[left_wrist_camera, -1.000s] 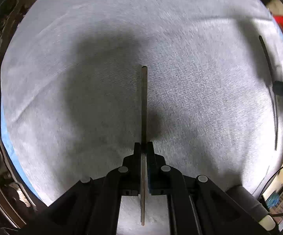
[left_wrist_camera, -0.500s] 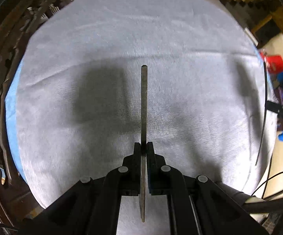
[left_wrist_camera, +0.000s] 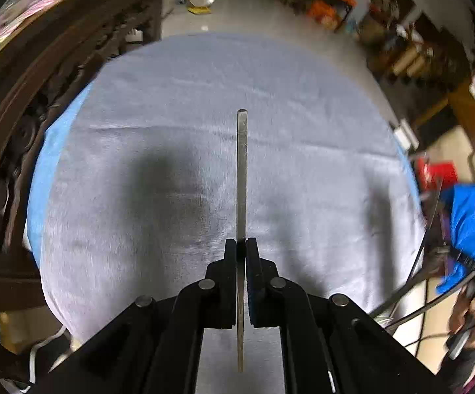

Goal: Organize utensils
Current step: 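Lift both held sticks and carry them to the black cup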

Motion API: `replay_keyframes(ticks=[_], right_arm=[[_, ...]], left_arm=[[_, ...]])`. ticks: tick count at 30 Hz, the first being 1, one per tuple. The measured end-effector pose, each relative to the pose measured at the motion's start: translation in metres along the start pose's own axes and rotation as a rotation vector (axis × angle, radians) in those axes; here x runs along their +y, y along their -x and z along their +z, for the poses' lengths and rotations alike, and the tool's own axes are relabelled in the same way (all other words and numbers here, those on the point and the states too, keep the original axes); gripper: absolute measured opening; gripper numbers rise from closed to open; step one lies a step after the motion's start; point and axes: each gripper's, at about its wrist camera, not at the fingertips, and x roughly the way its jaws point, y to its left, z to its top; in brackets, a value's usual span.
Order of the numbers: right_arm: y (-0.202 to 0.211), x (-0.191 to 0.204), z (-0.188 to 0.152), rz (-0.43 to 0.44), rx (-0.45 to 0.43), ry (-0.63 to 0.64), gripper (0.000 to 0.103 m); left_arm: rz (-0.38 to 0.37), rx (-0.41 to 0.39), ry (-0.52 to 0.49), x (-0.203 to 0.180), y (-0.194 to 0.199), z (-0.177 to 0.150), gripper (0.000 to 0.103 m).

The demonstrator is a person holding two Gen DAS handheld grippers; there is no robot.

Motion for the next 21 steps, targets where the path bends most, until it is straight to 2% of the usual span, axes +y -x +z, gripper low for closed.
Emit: replay_keyframes(ticks=[6,11,16,21], right_arm=[[0.029,-0.015,-0.028,0.084,-0.128,-0.114,0.007],[0.065,-0.012,-0.054,0.142,-0.25,-0.168,0.007],[0.097,0.014,-0.07,0.159,-0.363,-0.135,0.007],[0.121,0.059,-0.077,0.171,-0.467,-0.041,0.007]], left_arm=[[-0.079,-0.121,0.108,0.012,0.039,-0.013,0.005],[-0.126,-0.201,0.171,0.019,0.059,-0.024,0.005],[-0.16,-0.29,0.174,0.01,0.089,-0.035,0.005],[-0.169,-0.39,0.139,-0.012,0.109,-0.048,0.005]])
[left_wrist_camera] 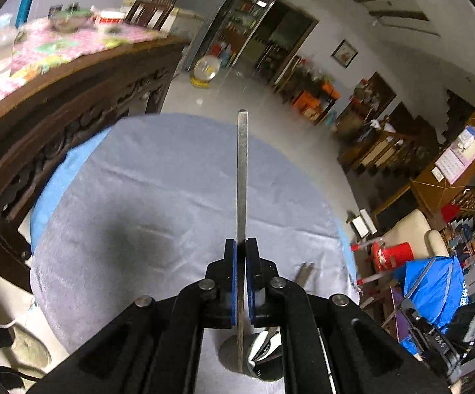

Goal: Organize utensils
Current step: 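Lift both held sticks and carry them to the black cup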

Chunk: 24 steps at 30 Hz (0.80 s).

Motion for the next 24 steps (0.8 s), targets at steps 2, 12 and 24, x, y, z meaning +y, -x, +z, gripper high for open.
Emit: replay_keyframes(ticks=[2,12,24], right_arm=[[0.002,0.018,-0.002,0.007,-0.018,0.046,0.007],[-0.028,0.067,-0.024,-0.009,-0.045,0.208,0.007],[-0.059,0.072,-0.058,-0.07,-0.031,0.303,0.007]], left_arm=[[-0.008,-0.029,-0.011,-0.005,0.005,-0.004,0.005],[0.003,-0.1,-0.131,-0.044,-0.003,-0.029,0.005],[0.025,-0.158,-0.248,-0.057,-0.02,-0.06,0.005]])
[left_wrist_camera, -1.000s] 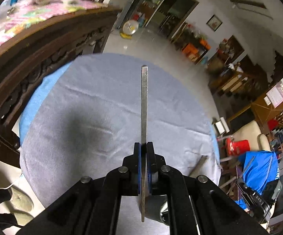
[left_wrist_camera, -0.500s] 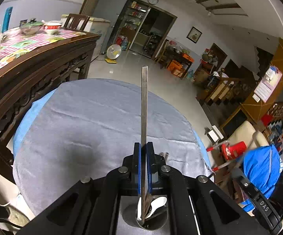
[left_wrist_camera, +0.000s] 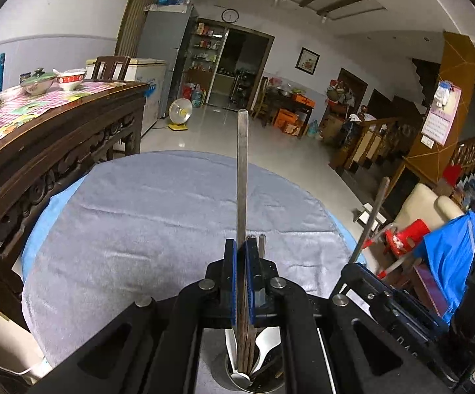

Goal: Organize utensils
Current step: 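Lift both held sticks and carry them to the black cup, then lower both sticks upright into the black cup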

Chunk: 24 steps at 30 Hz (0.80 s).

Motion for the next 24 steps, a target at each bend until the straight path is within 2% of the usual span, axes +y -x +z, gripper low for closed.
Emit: replay_keyframes(ticks=[24], right_arm=[[-0.006,0.005,-0.049,-0.01,0.089,0.08,0.007]], left_arm=[[-0.022,0.096,-0.078,-0.016,-0.016,-0.043,0.005]])
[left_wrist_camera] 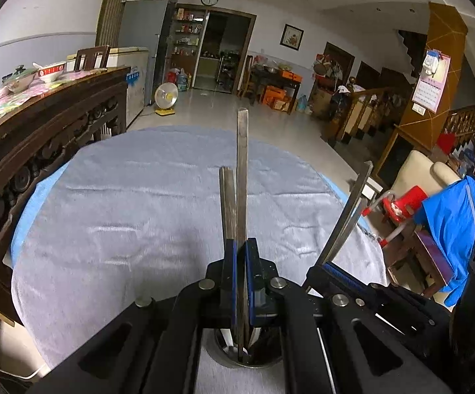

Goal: Organize utensils
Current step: 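Lower both sticks upright into the black cup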

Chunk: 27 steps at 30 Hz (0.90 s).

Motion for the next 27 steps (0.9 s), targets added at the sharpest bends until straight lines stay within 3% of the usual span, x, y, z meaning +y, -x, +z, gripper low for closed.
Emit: replay_keyframes(ticks=[27], right_arm=[[0.0037,-0.0069,0.0013,-0.016,0.005,-0.021,0.008]], left_arm=[[0.0,0.04,0.003,0.0008,-0.0033,-0.0028,0.005]])
